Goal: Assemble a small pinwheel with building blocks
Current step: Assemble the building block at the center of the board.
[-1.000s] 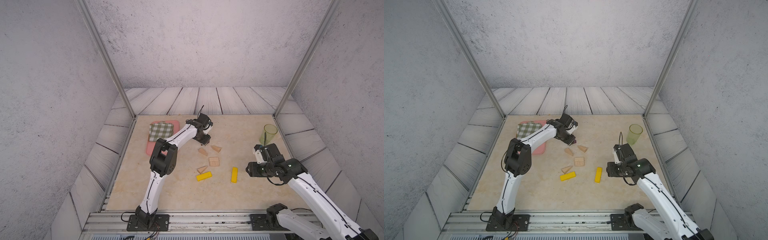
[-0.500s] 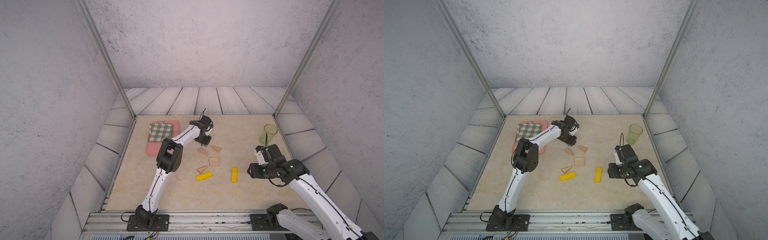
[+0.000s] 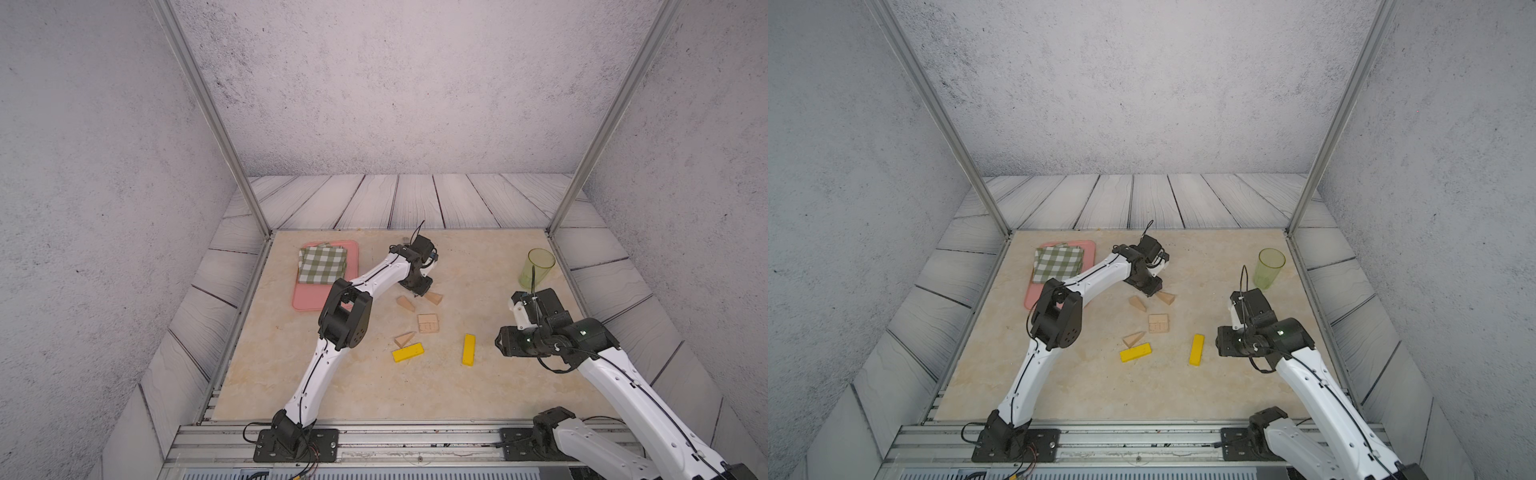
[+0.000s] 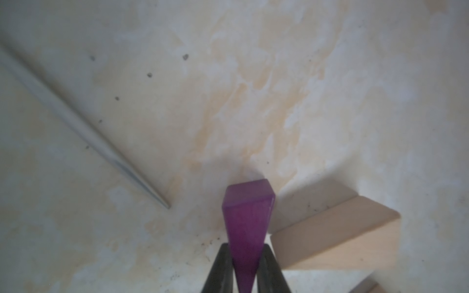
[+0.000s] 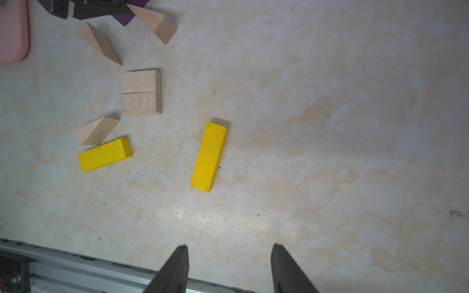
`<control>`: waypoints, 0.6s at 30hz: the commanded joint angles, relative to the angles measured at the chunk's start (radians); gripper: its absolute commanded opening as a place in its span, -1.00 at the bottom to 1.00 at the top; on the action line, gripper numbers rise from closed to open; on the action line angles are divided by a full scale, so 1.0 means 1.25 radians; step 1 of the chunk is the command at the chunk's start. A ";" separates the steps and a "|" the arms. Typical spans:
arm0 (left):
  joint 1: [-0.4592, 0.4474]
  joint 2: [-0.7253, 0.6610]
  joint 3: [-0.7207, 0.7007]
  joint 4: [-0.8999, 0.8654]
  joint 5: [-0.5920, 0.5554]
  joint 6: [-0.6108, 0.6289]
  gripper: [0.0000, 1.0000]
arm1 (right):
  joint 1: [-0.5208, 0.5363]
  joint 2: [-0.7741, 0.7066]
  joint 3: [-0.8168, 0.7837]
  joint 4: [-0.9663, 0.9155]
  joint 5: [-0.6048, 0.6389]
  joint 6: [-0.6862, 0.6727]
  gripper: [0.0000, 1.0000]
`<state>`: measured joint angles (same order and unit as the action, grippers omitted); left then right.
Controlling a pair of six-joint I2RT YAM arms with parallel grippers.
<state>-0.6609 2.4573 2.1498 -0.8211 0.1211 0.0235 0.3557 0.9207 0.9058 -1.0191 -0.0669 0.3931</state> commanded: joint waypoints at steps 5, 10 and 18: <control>-0.041 0.009 0.017 0.003 0.012 -0.013 -0.79 | -0.004 -0.019 0.005 -0.009 0.017 0.010 0.12; -0.070 0.010 0.016 0.021 0.025 -0.033 -0.81 | -0.003 -0.023 0.004 -0.008 0.016 0.010 0.12; -0.092 0.017 0.020 0.032 0.037 -0.059 -0.81 | -0.003 -0.026 0.002 -0.006 0.016 0.010 0.12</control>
<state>-0.7757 2.4573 2.1502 -0.7822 0.1509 -0.0296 0.3557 0.9058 0.9058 -1.0187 -0.0669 0.3931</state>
